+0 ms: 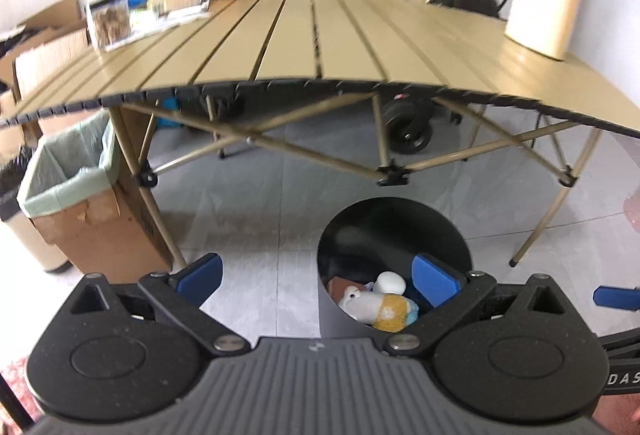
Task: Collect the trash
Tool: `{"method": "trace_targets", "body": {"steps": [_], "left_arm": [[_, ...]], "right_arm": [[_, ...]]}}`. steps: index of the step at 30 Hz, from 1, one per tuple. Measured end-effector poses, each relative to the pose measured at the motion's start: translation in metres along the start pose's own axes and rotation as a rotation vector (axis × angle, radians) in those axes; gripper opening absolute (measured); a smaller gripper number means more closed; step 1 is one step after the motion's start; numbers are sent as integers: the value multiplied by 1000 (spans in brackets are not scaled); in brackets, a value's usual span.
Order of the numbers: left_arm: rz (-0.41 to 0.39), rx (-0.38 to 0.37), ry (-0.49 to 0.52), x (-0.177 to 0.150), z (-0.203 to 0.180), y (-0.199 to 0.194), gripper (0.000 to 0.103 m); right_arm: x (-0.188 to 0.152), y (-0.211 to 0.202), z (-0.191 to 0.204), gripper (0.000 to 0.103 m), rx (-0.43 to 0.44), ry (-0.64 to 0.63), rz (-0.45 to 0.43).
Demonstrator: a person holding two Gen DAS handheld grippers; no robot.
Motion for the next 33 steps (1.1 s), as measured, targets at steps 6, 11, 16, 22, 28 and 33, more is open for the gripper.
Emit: {"method": "trace_targets", "body": {"steps": [6, 11, 16, 22, 28, 33], "left_arm": [[-48, -35, 38, -14, -7, -41, 103], [-68, -53, 45, -26, -7, -70, 103], [-71, -60, 44, -37, -6, -86, 103], [-68, -63, 45, -46, -2, -100, 103], [-81, -61, 35, -49, 2, -106, 103], [-86, -61, 33, -48, 3, -108, 103]], "right_arm": [[-10, -47, 18, 103, 17, -44, -45], [-16, -78, 35, 103, 24, -78, -70], [-24, -96, 47, 103, 20, -91, -80], [-29, -110, 54, 103, 7, -114, -99], [-26, -114, 56, 103, 7, -123, -112], [-26, -115, 54, 103, 3, -117, -115]]}}
Point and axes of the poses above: each gripper's, at about its wrist camera, not at the fingertips, and y roughly the way its jaws point, z to its left, x to its top, the point moved 6 cm from there along y, roughly the way its jaws point, and after that the axes turned 2 degrees about x, right-handed, at the moved point
